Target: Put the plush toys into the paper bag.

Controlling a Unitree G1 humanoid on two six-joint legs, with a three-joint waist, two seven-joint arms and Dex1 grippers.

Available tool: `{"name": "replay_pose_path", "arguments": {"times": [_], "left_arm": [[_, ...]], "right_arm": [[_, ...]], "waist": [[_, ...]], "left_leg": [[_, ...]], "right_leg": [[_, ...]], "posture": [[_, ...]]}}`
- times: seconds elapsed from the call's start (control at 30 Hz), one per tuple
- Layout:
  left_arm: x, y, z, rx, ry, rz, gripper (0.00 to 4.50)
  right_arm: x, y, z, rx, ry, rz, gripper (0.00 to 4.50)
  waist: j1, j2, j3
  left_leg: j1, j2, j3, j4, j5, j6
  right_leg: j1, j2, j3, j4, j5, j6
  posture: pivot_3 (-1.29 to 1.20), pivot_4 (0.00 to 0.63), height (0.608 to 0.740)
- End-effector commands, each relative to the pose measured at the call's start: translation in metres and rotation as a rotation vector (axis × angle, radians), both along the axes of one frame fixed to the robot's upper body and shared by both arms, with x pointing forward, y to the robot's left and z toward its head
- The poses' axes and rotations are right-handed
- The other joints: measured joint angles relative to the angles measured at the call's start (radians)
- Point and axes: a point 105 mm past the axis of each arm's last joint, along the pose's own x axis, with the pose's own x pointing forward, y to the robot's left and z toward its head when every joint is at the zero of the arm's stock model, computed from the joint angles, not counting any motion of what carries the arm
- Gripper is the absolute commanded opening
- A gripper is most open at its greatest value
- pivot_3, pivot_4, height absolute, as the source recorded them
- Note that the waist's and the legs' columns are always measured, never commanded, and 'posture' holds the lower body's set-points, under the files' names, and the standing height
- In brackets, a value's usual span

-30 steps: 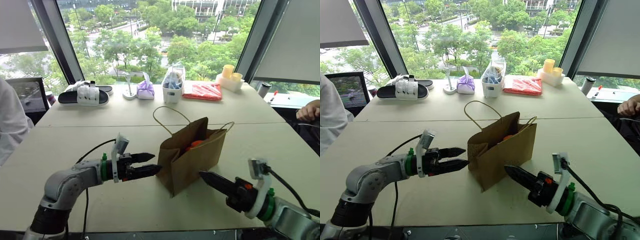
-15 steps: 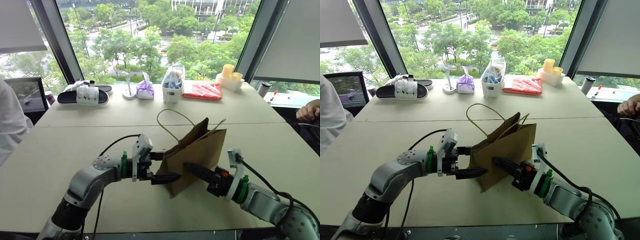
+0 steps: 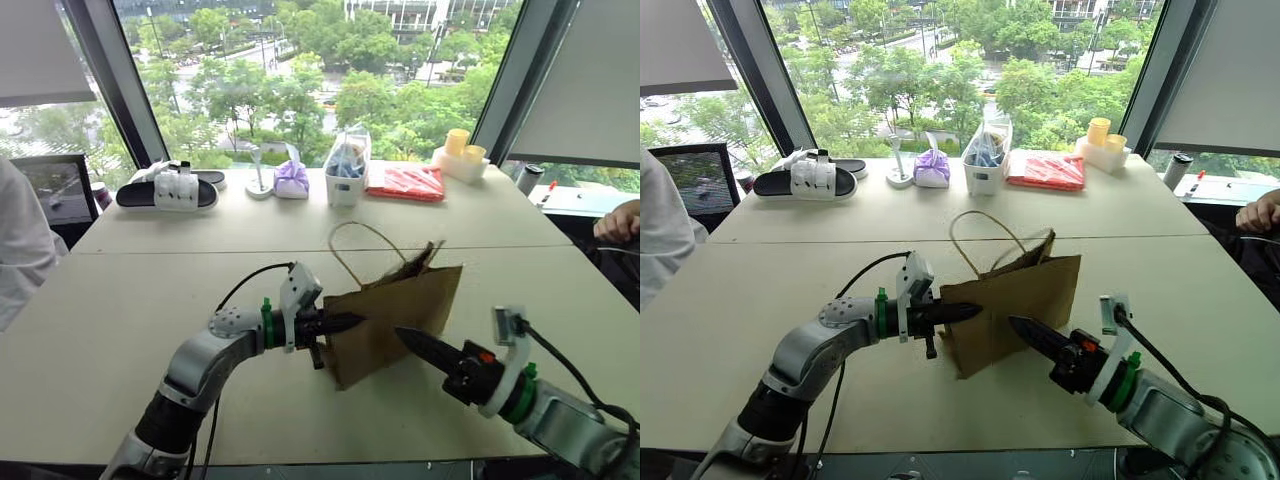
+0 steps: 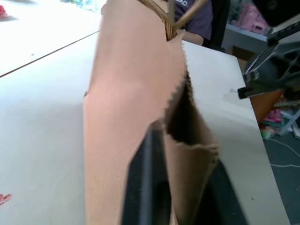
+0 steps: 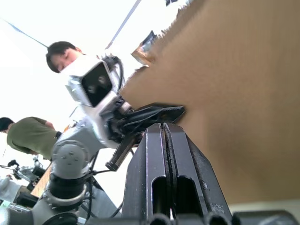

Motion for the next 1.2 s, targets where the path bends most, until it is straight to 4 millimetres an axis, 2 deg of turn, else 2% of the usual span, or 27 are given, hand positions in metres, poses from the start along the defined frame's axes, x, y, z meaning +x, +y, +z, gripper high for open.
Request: {"name": "replay_pose_path", "arguments": {"times": [0.03, 0.13, 0.23, 0.37, 0.47, 0.63, 0.67, 0.7, 0.87, 0.93, 1.0, 1.1, 1.17, 1.2], "left_arm": [[0.002, -0.009, 0.035, -0.077, -0.133, -0.058, 0.04], [-0.001, -0.015, 0.048, -0.084, -0.188, -0.155, 0.04], [0.012, -0.01, 0.039, 0.01, -0.22, -0.23, 0.04], [0.049, -0.006, 0.034, 0.043, -0.202, -0.266, 0.04], [0.062, -0.006, 0.032, 0.063, -0.196, -0.299, 0.04], [0.074, -0.005, 0.023, 0.148, -0.19, -0.344, 0.04], [0.075, -0.004, 0.02, 0.173, -0.192, -0.349, 0.56], [0.076, -0.003, 0.019, 0.188, -0.193, -0.354, 0.82], [0.081, -0.003, 0.025, 0.172, -0.236, -0.326, 3.21], [0.09, 0.003, 0.024, 0.218, -0.334, -0.241, 4.14], [0.095, 0.014, 0.031, 0.217, -0.377, -0.185, 4.14], [0.093, 0.037, 0.042, 0.154, -0.367, -0.145, 4.14], [0.088, 0.05, 0.04, 0.145, -0.359, -0.117, 4.14], [0.082, 0.06, 0.033, 0.155, -0.346, -0.091, 4.14]], "right_arm": [[0.0, -0.02, -0.001, -0.014, -0.014, -0.061, 0.0], [0.005, -0.041, -0.014, -0.017, 0.02, -0.143, 0.0], [0.002, -0.035, -0.011, -0.019, 0.01, -0.112, 0.0], [0.0, -0.032, -0.016, -0.013, 0.02, -0.117, 0.0], [-0.002, -0.029, -0.017, -0.01, 0.021, -0.118, 0.0], [-0.006, -0.028, -0.018, -0.004, 0.024, -0.136, 0.0], [-0.006, -0.027, -0.019, -0.003, 0.026, -0.141, 0.0], [-0.007, -0.027, -0.019, -0.002, 0.028, -0.145, 0.0], [-0.008, -0.023, -0.021, -0.006, 0.028, -0.141, 0.0], [-0.007, -0.021, -0.022, -0.005, 0.027, -0.129, 0.0], [-0.006, -0.018, -0.023, -0.01, 0.023, -0.116, 0.0], [-0.003, -0.016, -0.021, -0.017, 0.01, -0.091, 0.0], [-0.001, -0.015, -0.02, -0.029, 0.004, -0.079, 0.0], [0.001, -0.015, -0.019, -0.039, -0.002, -0.073, 0.0]], "waist": [[0.002, 0.0, 0.0], [0.002, -0.001, 0.0], [-0.003, 0.001, 0.0], [-0.001, 0.001, 0.0], [0.0, -0.001, 0.0], [-0.001, -0.001, 0.001], [-0.001, -0.001, 0.001], [-0.001, -0.001, 0.001], [-0.003, -0.002, 0.001], [-0.003, -0.002, 0.001], [-0.004, -0.002, 0.001], [-0.009, -0.001, 0.001], [-0.01, -0.001, 0.0], [-0.011, 0.0, 0.0]], "left_leg": [[0.0, 0.0, 0.0, 0.0, 0.0, 0.0], [0.0, 0.0, 0.001, 0.003, 0.0, 0.0], [0.0, 0.0, 0.002, 0.003, 0.0, 0.0], [0.001, 0.001, 0.002, 0.002, 0.0, 0.001], [-0.001, 0.0, 0.002, 0.003, 0.0, 0.001], [-0.001, -0.001, 0.001, 0.004, -0.002, 0.003], [-0.001, -0.001, 0.001, 0.004, -0.002, 0.004], [-0.001, -0.001, 0.001, 0.004, -0.002, 0.004], [0.0, 0.0, 0.0, 0.004, -0.002, 0.004], [0.0, 0.0, 0.0, 0.004, -0.002, 0.004], [0.0, 0.0, -0.001, 0.004, -0.002, 0.004], [0.0, 0.0, -0.001, 0.004, -0.002, 0.004], [0.001, 0.001, -0.003, 0.003, -0.002, 0.004], [0.001, 0.0, -0.003, 0.003, -0.002, 0.004]], "right_leg": [[0.0, 0.0, 0.0, 0.0, 0.0, 0.0], [0.002, 0.0, -0.002, 0.0, 0.0, 0.0], [0.002, 0.0, -0.001, 0.0, -0.002, -0.003], [0.001, 0.003, -0.002, 0.001, -0.002, -0.003], [0.001, 0.003, -0.002, 0.0, 0.0, 0.001], [0.001, 0.002, -0.002, 0.0, 0.0, 0.003], [0.001, 0.002, -0.002, 0.001, 0.0, 0.003], [0.001, 0.002, -0.002, 0.001, 0.0, 0.003], [0.001, 0.002, -0.002, 0.002, -0.001, 0.004], [0.001, 0.002, -0.002, 0.002, -0.001, 0.004], [0.001, 0.002, -0.002, 0.002, 0.0, 0.004], [0.0, 0.002, -0.002, 0.003, 0.0, 0.004], [0.0, 0.002, -0.002, 0.003, 0.0, 0.004], [0.0, 0.002, -0.002, 0.003, 0.0, 0.004]], "posture": [[0.0, 0.15, 0.74], [0.0, 0.15, 0.74], [0.0, 0.15, 0.74], [0.0, 0.15, 0.74], [0.0, 0.15, 0.74], [0.0, 0.15, 0.74], [0.0, 0.15, 0.74], [0.0, 0.15, 0.74], [0.0, 0.15, 0.74], [0.0, 0.15, 0.74], [0.0, 0.15, 0.74], [0.0, 0.15, 0.74], [0.0, 0.15, 0.74], [0.0, 0.15, 0.74]]}}
